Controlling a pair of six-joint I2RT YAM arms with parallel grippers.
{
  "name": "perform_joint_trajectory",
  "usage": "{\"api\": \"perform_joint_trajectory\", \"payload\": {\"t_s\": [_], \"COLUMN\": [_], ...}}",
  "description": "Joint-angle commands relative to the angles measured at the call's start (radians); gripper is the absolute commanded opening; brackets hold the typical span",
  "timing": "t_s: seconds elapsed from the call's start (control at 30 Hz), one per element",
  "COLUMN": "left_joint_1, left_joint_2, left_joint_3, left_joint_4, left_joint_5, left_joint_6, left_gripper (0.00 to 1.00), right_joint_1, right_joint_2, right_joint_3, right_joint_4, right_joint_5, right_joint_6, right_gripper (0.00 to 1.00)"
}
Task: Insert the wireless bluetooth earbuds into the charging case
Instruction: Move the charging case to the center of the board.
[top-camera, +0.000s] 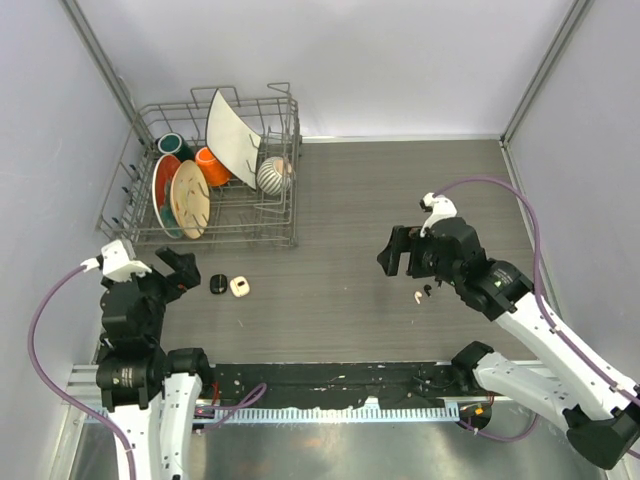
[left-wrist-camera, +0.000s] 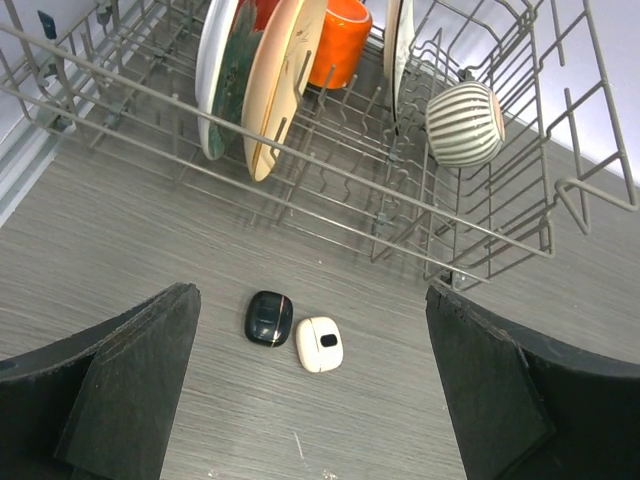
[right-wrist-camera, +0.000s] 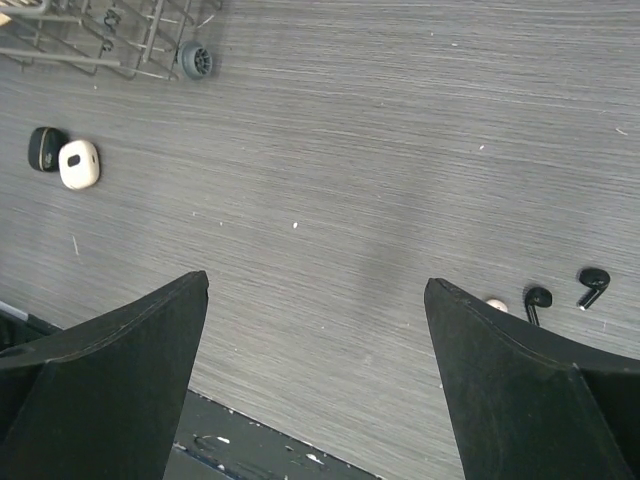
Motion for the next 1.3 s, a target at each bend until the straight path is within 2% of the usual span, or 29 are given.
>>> {"api": "perform_joint_trajectory", "payload": {"t_s": [0.0, 0.1, 0.17, 0.23, 0.3, 0.33, 0.4, 0.57, 0.73, 0.83, 1.0, 1.1, 1.27], "left_joint_1": [0.000, 0.002, 0.002, 0.002, 0.002, 0.002, 0.002, 0.002, 0.000, 0.000, 0.000, 0.002, 0.000], "left_joint_2": [-0.033, -0.081, -0.101, -0.066, -0.014, 0.047, 0.083, 0.019, -0.047, -0.072, -0.067, -0.064, -0.076], "left_joint_3": [-0.045, -0.050, -0.082, -0.081, -0.064, -0.047, -0.033, -0.068, -0.087, -0.097, -0.101, -0.101, -0.102], "left_joint_4": [0.099, 0.098, 0.108, 0.098, 0.055, 0.041, 0.020, 0.061, 0.053, 0.056, 0.052, 0.047, 0.049], "left_joint_5": [-0.041, -0.085, -0.084, -0.084, -0.099, -0.099, -0.079, -0.052, -0.125, -0.134, -0.159, -0.167, -0.168], "left_joint_6": [-0.039, -0.074, -0.073, -0.064, -0.060, -0.057, -0.057, -0.045, -0.033, -0.030, -0.027, -0.027, -0.027], "left_gripper": [1.00, 1.00, 1.00, 1.00, 1.00, 1.00, 1.00, 1.00, 1.00, 1.00, 1.00, 1.00, 1.00], "right_joint_1": [0.093, 0.174, 0.264, 0.353, 0.485, 0.524, 0.605, 0.673, 0.797, 0.826, 0.831, 0.829, 0.813], "right_joint_2": [0.000, 0.039, 0.075, 0.079, 0.065, 0.060, 0.057, 0.154, 0.330, 0.448, 0.592, 0.689, 0.801], "right_joint_3": [-0.004, -0.010, -0.007, -0.028, -0.044, -0.060, -0.073, -0.055, -0.041, -0.007, 0.054, 0.129, 0.220], "right_joint_4": [0.023, 0.044, 0.046, 0.078, 0.136, 0.159, 0.230, 0.261, 0.394, 0.452, 0.592, 0.595, 0.627], "right_joint_5": [0.142, 0.161, 0.242, 0.404, 0.504, 0.576, 0.610, 0.592, 0.601, 0.587, 0.540, 0.532, 0.434], "right_joint_6": [-0.020, -0.027, -0.027, -0.036, -0.040, -0.053, -0.063, -0.010, -0.014, -0.002, -0.053, -0.024, -0.024], "right_gripper": [0.95, 0.95, 0.94, 0.94, 0.94, 0.94, 0.94, 0.93, 0.90, 0.90, 0.91, 0.92, 0.94]}}
